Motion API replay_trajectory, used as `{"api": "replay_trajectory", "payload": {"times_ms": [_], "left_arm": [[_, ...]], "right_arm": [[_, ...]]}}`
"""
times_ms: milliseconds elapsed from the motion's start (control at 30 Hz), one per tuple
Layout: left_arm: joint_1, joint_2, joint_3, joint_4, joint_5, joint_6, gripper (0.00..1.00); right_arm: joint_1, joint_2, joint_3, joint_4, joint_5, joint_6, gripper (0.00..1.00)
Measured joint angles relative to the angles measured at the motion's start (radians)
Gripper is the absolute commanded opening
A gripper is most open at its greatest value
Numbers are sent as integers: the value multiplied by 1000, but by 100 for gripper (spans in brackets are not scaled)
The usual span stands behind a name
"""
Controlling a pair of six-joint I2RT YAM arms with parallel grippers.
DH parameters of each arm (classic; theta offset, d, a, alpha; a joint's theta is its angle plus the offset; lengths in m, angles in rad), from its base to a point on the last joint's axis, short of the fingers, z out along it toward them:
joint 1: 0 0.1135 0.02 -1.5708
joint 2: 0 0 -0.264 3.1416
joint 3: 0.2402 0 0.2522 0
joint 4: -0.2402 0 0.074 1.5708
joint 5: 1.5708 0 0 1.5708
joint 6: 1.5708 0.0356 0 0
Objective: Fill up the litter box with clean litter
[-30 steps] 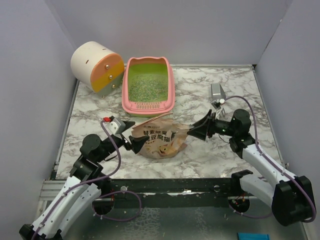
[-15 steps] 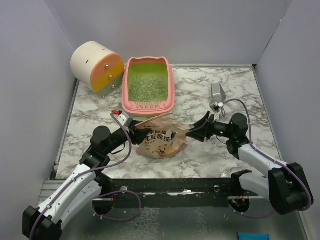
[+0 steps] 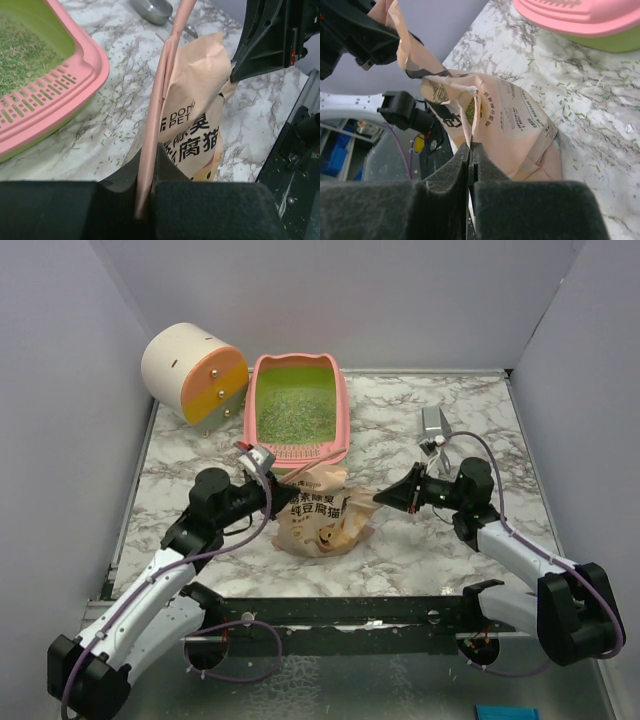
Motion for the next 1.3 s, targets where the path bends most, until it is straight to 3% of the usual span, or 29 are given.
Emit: {"api": "replay_trajectory", "payload": {"times_ms": [133,400,733,1100,1133,1167,1233,1300], "left_arm": [[32,166,179,-202,86,50,0],[109,535,497,-562,264,136,0],[115,435,566,-803,214,195,0],[108,446,547,-859,120,167,0],[107,459,561,-873,109,165,1],[106,469,577,-886,98,164,11],[104,489,615,-911,77,165,41],[104,499,644,-939,35,179,46]], "right_arm": [[-9,-6,51,-172,44,11,1],[-45,-6,56,-325,69,63,1],[-63,-2,119,-473,65,1,1],[-63,-3,188,-648,73,-160,1],[-64,-3,188,-657,73,-170,1],[-64,-3,188,-666,73,-182,1],[-66,-3,188,-673,74,-196,1],[-68,-3,188,-681,79,-214,1]]}}
